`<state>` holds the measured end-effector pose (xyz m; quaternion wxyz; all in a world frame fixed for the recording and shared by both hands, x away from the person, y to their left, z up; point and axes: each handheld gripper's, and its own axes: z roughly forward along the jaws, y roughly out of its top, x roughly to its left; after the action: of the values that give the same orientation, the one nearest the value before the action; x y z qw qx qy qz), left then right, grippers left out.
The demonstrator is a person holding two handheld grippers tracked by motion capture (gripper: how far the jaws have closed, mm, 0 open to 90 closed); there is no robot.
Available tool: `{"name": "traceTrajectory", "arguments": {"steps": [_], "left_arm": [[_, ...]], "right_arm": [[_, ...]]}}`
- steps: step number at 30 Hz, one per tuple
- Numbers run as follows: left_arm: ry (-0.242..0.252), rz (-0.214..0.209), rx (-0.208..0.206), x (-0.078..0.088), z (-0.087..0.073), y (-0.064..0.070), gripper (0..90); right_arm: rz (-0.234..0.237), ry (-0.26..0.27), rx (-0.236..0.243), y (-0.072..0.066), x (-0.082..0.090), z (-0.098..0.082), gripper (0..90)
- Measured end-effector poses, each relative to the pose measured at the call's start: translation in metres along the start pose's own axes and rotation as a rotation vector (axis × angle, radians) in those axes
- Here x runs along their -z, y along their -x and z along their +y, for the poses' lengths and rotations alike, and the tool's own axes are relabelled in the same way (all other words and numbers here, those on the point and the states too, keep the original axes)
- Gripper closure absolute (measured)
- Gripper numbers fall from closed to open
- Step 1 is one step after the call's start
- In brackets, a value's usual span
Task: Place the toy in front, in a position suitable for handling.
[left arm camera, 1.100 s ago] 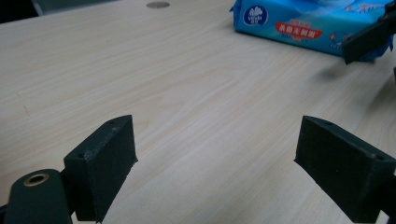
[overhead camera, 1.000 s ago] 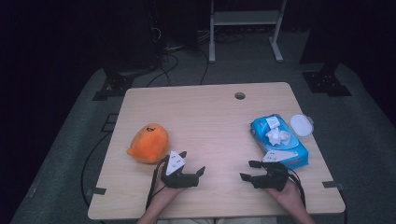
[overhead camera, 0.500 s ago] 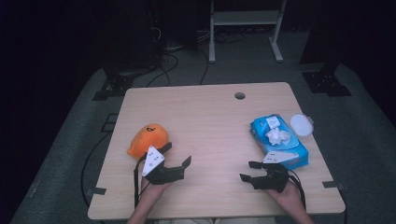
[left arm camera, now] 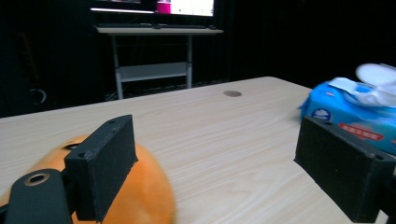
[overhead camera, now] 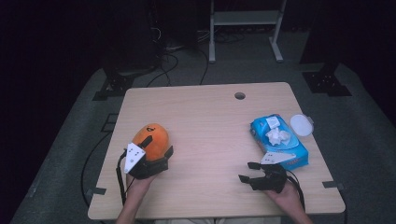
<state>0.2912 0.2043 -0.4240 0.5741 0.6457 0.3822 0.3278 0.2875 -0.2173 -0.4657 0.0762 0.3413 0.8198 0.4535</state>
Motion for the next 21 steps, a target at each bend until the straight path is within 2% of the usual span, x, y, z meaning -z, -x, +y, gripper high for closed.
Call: {"name": "traceTrajectory", "arguments": {"steps": [1,8,12,14,15,17,21], "left_arm": [[0.0,0.0,0.0,0.0,0.0,0.0,12.0],[-0.005,0.102,0.006,0.006,-0.003,-0.023,12.1],[-0.013,0.147,0.023,0.008,-0.006,-0.034,12.3],[-0.011,0.162,0.053,0.008,-0.008,-0.037,12.8],[-0.022,0.171,0.059,0.007,-0.008,-0.038,12.9],[-0.035,0.179,0.049,0.005,-0.01,-0.039,13.7],[-0.09,0.2,0.03,0.001,-0.017,-0.043,15.7]], "right_arm": [[0.0,-0.001,0.0,-0.001,0.0,0.0,31.3],[0.001,-0.02,0.009,-0.001,-0.005,0.001,31.3],[0.003,-0.024,0.015,-0.003,-0.005,0.001,31.3],[0.004,-0.021,0.017,-0.004,-0.004,0.0,31.3],[0.003,-0.019,0.019,-0.004,-0.004,0.0,31.3],[-0.001,-0.023,0.018,-0.005,-0.003,-0.001,31.3],[-0.001,-0.02,0.019,-0.005,-0.003,0.0,31.2]]}}
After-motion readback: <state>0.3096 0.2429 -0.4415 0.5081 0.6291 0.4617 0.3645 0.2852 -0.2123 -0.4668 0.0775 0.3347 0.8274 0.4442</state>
